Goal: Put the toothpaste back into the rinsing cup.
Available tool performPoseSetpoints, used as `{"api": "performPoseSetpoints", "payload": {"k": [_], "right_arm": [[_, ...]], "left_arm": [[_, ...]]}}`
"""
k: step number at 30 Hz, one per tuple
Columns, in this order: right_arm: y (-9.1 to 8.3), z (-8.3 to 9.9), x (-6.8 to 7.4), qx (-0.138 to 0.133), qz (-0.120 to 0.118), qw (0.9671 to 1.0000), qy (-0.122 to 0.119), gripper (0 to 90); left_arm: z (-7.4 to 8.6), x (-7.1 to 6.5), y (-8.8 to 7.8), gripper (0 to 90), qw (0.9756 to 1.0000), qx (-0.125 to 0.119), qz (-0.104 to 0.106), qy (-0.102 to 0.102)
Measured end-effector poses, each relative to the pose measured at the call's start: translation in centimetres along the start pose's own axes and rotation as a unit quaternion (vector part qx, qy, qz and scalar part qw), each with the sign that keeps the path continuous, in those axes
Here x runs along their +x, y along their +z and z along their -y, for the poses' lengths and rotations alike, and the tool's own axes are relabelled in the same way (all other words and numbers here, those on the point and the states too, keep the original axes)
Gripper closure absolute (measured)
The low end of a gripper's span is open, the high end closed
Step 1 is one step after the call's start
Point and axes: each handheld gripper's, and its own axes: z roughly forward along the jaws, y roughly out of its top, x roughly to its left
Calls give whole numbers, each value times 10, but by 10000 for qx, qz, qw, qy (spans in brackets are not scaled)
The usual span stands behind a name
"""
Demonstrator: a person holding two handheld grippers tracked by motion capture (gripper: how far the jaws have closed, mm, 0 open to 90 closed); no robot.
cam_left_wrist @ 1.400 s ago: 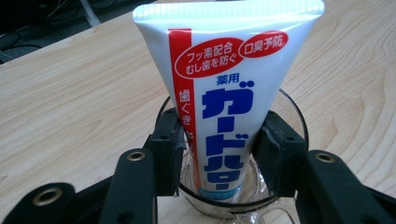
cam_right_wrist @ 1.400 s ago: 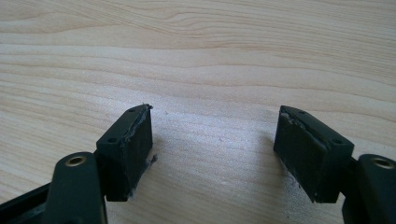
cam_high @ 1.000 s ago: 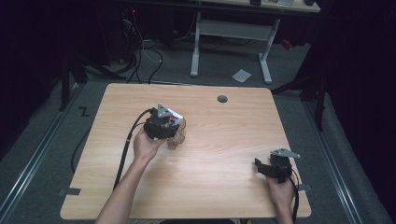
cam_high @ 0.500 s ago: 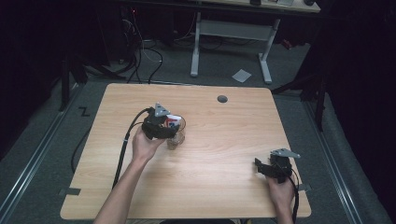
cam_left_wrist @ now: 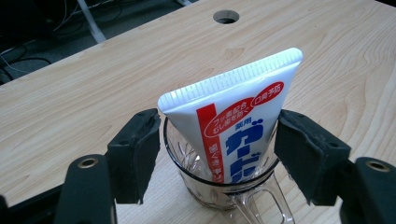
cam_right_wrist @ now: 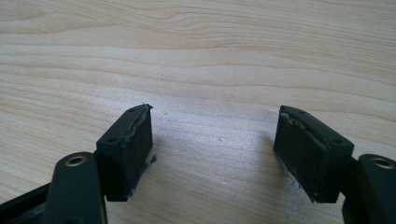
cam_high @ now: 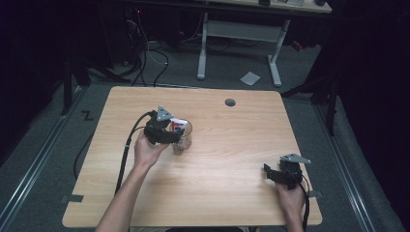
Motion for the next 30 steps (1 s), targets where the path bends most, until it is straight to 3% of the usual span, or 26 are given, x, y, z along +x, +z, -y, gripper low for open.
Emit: {"api": "performPoseSetpoints", "payload": {"k": [30], "right_arm": [[0,0,0,0,0,10000,0,278]], "left_arm": [[13,16,-26,334,9993,-226,-149,-261]]}}
